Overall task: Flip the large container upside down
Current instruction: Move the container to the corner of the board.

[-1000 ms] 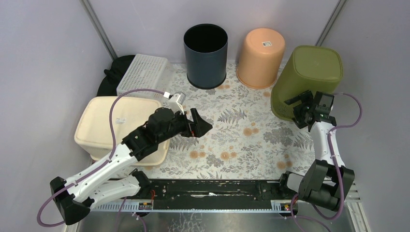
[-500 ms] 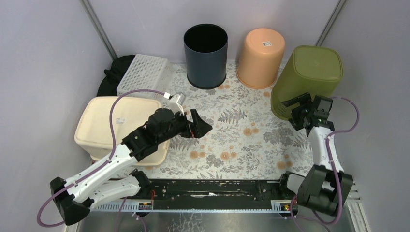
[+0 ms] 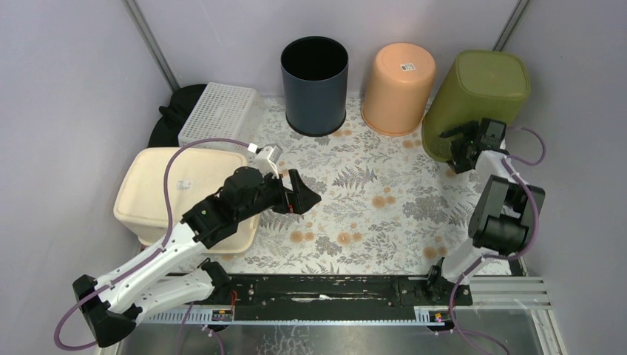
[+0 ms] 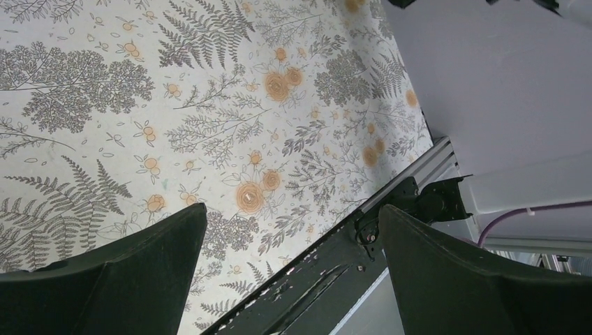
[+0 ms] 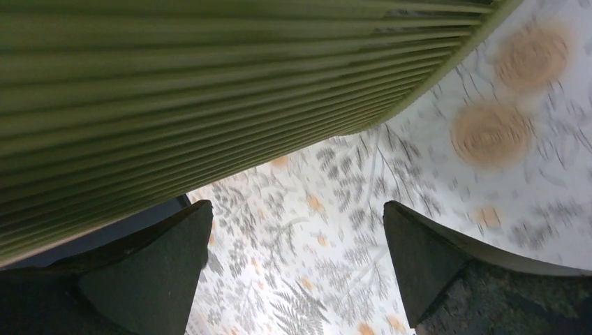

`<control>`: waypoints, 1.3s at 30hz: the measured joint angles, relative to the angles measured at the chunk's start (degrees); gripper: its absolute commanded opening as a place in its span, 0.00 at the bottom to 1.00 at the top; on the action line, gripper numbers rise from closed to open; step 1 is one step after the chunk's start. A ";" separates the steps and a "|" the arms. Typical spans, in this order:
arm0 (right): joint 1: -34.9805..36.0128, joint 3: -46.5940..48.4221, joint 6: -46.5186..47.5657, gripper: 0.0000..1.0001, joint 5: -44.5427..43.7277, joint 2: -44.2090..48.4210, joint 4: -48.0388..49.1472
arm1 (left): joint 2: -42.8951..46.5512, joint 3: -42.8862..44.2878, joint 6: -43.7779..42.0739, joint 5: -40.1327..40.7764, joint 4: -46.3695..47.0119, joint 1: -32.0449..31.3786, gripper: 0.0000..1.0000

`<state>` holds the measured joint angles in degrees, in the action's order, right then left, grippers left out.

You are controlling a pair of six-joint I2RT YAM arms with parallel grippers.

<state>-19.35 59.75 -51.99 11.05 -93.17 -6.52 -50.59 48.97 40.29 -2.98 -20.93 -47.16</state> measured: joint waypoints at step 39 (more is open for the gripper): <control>15.17 -7.43 11.98 0.99 16.87 30.56 -14.21 | -61.66 63.80 5.29 9.79 -8.31 25.94 1.00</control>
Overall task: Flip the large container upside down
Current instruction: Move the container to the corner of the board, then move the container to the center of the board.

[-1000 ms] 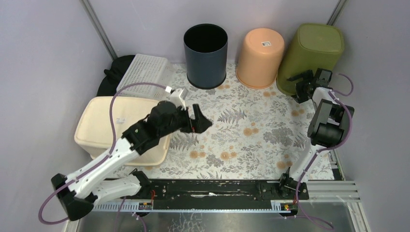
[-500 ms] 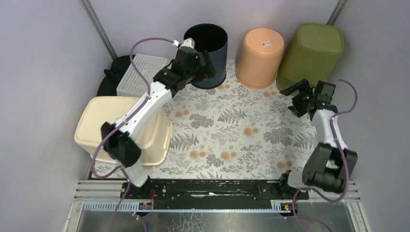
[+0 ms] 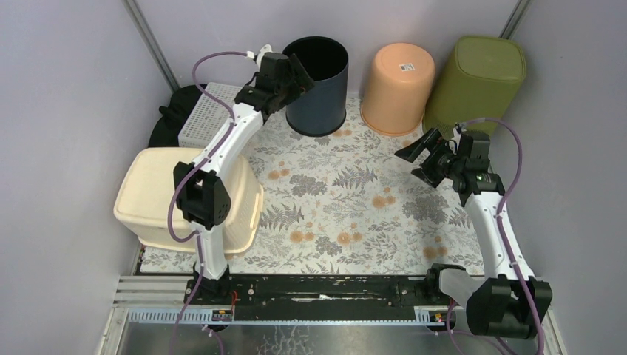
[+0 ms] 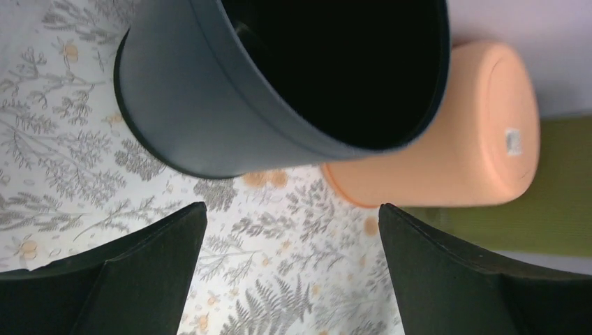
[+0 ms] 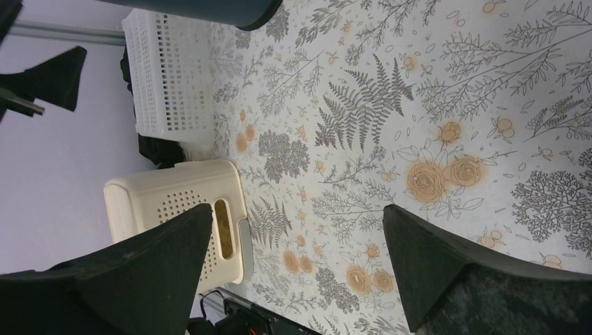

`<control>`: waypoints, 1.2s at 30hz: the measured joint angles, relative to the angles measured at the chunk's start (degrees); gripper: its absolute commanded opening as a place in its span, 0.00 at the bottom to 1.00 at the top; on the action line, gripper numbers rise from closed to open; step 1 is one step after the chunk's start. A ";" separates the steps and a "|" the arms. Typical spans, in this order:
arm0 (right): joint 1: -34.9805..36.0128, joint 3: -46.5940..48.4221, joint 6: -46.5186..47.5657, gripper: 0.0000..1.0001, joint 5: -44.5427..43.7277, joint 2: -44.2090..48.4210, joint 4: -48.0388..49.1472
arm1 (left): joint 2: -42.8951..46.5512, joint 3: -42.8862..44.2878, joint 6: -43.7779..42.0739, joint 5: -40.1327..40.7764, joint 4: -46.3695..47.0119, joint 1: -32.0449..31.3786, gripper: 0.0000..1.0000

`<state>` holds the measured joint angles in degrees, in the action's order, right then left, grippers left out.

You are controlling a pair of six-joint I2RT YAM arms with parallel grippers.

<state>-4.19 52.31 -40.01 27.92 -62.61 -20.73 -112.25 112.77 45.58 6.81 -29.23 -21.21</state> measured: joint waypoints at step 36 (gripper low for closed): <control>0.20 -11.08 0.17 0.99 8.48 4.94 1.36 | -3.54 -3.91 12.55 -8.57 5.35 8.15 0.76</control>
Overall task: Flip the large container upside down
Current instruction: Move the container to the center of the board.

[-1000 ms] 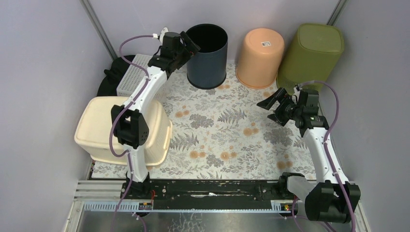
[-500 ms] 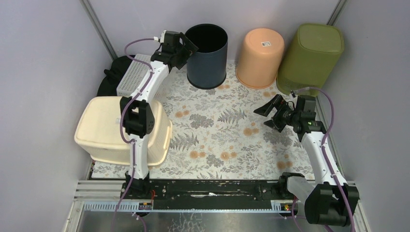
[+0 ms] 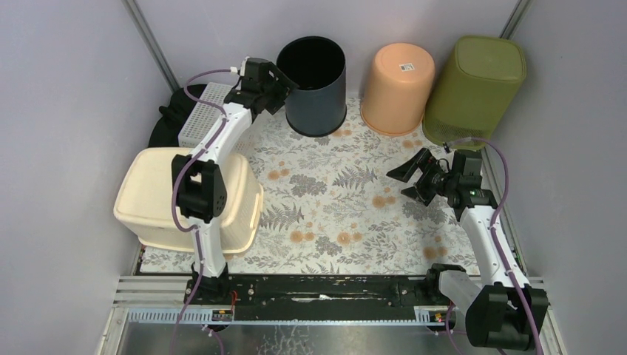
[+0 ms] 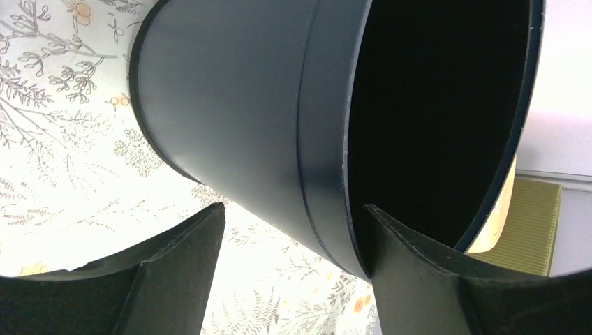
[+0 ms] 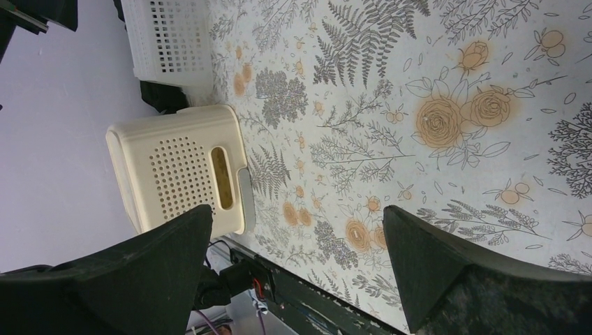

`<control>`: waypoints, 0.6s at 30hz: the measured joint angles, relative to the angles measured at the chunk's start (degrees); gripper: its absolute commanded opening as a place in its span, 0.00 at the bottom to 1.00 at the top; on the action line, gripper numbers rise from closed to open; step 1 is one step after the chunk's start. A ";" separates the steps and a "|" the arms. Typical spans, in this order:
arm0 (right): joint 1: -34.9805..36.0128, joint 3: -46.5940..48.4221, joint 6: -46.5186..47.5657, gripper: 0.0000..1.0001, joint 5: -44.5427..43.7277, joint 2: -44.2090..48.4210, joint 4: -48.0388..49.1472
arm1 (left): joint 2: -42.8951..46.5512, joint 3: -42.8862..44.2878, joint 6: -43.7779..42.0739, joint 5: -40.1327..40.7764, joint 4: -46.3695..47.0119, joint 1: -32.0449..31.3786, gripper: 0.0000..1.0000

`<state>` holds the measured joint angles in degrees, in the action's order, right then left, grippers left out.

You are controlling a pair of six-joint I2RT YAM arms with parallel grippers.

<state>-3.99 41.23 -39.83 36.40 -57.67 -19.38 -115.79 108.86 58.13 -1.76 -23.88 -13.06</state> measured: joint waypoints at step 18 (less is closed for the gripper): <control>0.00 -0.09 -1.09 1.00 1.27 1.22 0.61 | 9.42 -11.80 -2.84 -4.20 0.94 0.00 0.32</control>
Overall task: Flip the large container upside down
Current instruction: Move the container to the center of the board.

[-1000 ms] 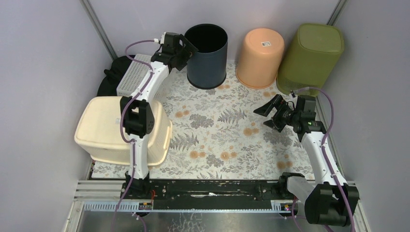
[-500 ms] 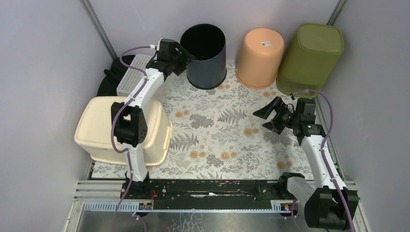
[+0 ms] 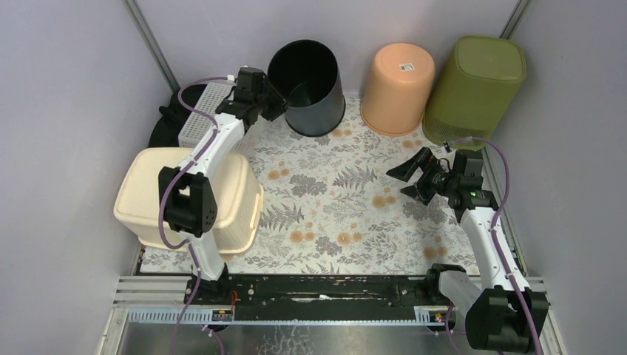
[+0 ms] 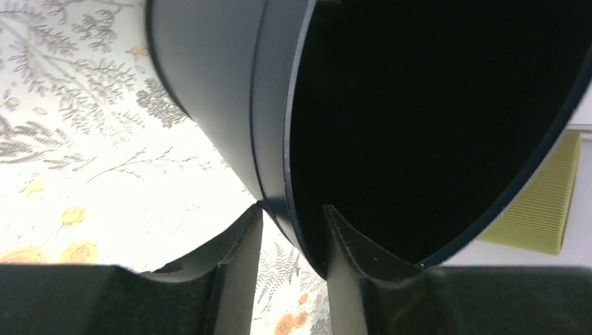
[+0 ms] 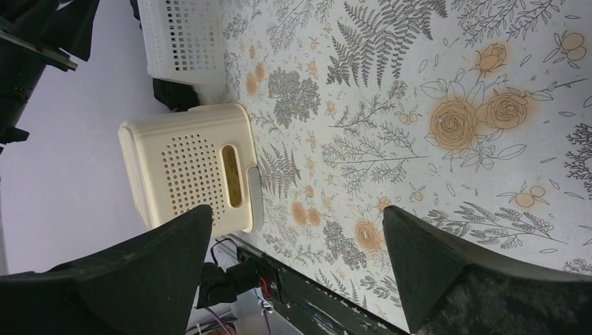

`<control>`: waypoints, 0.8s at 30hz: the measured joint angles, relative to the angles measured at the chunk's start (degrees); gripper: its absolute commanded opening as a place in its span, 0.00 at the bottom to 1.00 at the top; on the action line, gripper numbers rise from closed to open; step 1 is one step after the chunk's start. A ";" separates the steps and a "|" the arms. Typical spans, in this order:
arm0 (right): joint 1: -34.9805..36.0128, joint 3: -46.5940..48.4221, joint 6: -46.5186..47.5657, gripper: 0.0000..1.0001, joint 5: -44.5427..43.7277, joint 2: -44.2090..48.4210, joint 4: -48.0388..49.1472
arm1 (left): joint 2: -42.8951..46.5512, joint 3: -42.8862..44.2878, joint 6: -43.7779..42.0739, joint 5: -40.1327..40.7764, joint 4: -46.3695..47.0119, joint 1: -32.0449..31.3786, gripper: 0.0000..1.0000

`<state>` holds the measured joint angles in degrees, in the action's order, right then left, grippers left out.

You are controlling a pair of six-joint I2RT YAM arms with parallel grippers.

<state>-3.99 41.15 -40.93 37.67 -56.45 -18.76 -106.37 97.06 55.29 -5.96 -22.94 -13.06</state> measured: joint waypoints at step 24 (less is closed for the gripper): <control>0.09 -0.50 -1.53 0.99 1.44 3.48 0.28 | 9.11 -11.02 -10.80 -1.29 -6.45 -4.24 0.00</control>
<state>-3.90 40.64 -42.46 39.11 -52.97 -18.48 -97.25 86.04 44.49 -7.25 -29.39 -17.30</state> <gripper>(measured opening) 0.993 0.026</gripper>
